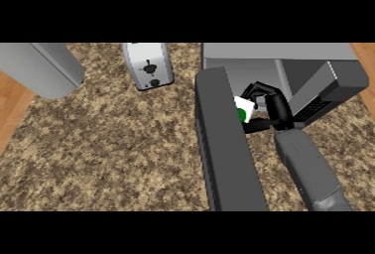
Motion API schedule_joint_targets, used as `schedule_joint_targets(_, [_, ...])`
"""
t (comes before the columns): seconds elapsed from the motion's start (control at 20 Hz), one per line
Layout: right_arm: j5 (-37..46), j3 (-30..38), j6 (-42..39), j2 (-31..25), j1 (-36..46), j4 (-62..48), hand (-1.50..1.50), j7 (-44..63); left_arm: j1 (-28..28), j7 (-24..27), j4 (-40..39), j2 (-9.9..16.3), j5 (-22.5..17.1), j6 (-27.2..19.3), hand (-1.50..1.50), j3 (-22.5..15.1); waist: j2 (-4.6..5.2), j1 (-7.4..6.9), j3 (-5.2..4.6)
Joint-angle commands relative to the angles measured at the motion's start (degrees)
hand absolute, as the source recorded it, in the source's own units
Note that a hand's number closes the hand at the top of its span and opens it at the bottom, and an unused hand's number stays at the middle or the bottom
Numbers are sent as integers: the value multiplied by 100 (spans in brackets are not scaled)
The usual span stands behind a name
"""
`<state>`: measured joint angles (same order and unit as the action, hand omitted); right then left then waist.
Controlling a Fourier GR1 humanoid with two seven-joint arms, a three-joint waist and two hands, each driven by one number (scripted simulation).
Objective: Pick up the milk, place it into the microwave and close the microwave
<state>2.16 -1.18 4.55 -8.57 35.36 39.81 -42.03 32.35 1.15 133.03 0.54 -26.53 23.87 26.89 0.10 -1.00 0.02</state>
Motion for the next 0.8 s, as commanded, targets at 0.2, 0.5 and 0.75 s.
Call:
schedule_joint_targets(0.2, [634, 105, 850, 18, 1402, -1532, 150, 230, 129, 109, -123, 88, -216, 311, -150, 255, 48, -183, 3])
schedule_joint_targets(0.5, [854, 272, 1439, -42, 2210, -2407, 150, 414, -314, 306, -641, 19, 222, 405, -150, -18, 116, -252, 3])
schedule_joint_targets(0.75, [841, 462, 1791, -73, 2496, -2858, 150, 374, -677, 36, -628, 189, 76, 144, -150, 32, 172, -316, 10])
